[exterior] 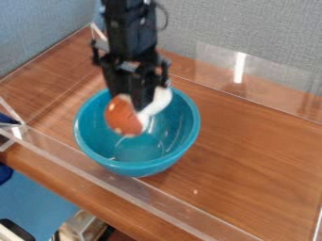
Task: Remove the mushroom from inside the blue bowl and put it on the table
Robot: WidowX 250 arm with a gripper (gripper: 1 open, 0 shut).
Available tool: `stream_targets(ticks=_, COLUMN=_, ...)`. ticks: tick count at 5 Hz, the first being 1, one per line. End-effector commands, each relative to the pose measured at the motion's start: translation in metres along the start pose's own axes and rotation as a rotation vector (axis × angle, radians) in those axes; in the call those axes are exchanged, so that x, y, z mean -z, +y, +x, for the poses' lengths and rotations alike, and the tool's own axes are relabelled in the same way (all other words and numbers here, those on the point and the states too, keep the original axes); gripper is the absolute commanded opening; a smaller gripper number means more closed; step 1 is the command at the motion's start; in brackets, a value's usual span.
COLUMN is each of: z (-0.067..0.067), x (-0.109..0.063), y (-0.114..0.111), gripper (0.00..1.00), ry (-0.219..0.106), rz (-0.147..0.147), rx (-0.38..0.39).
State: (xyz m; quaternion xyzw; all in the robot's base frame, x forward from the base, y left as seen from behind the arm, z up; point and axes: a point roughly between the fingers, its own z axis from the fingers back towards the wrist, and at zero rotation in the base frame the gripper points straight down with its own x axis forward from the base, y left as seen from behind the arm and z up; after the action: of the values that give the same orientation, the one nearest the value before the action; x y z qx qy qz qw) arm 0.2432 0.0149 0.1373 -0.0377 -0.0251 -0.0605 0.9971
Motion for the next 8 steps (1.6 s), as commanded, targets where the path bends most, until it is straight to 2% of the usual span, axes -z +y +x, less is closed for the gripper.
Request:
stream_targets(ticks=1, z=0.011, x=-0.02, y=-0.025, gripper=0.0, ry=-0.086, rz=-0.009, rx=0.113)
stream_targets(ticks=3, z=0.038, x=-0.012, y=-0.09, gripper=0.0, ry=-0.067, rz=-0.057, rx=0.228)
stream_targets(ticks=4, z=0.053, x=0.008, y=-0.121, gripper=0.0, ry=-0.04, rz=-0.062, rx=0.321)
stream_targets(ticks=5, z=0.068, x=0.031, y=-0.137, gripper=0.0, ry=-0.013, rz=-0.059, rx=0.371)
stream_targets(ticks=6, z=0.081, x=0.04, y=-0.131, gripper=0.0, ry=-0.013, rz=-0.05, rx=0.397)
stream_targets(ticks=8, z=0.09, x=0.067, y=-0.092, gripper=0.0, ry=-0.016, rz=-0.036, rx=0.352)
